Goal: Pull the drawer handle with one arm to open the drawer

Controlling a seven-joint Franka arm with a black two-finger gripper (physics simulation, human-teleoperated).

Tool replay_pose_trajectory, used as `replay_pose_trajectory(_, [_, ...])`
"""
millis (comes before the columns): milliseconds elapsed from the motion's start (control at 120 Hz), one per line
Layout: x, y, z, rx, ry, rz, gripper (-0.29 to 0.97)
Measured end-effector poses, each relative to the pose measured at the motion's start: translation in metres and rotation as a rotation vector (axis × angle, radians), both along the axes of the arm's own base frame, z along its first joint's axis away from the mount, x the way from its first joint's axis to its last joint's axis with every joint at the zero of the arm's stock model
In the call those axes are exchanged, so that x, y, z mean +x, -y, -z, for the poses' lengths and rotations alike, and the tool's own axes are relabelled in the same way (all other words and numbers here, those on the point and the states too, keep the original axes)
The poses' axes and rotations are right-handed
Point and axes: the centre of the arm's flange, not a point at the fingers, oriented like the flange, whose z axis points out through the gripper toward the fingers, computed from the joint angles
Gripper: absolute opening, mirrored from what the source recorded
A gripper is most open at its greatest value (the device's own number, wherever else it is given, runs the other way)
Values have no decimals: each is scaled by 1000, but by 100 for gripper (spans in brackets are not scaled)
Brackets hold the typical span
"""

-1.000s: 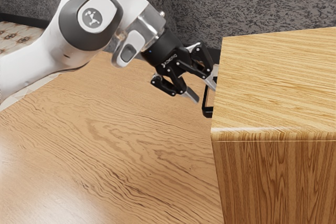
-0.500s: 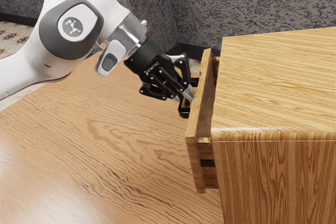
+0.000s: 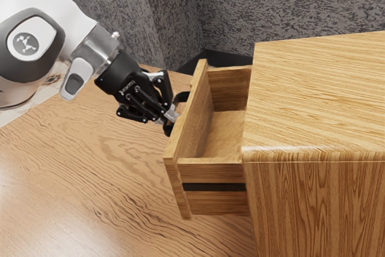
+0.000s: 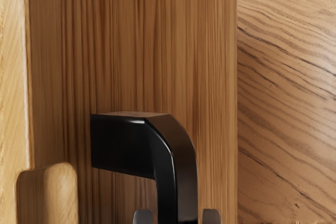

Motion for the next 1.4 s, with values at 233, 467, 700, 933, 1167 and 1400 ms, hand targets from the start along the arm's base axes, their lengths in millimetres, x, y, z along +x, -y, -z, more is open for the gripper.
replay_pose_trajectory(233, [-21,-46,-1,15,23,-36,-11])
replay_pose_trajectory(467, [-36,-67,1,14,34,-46,-11])
replay_pose_trajectory(700, [-53,-86,-4,20,54,-57,-11])
replay_pose_trajectory(933, [-60,-102,2,14,51,-71,-11])
replay_pose_trajectory(1167, [-67,-118,0,7,53,-97,-5])
replay_pose_trajectory(1400, [-85,-131,-20,5,72,-107,6])
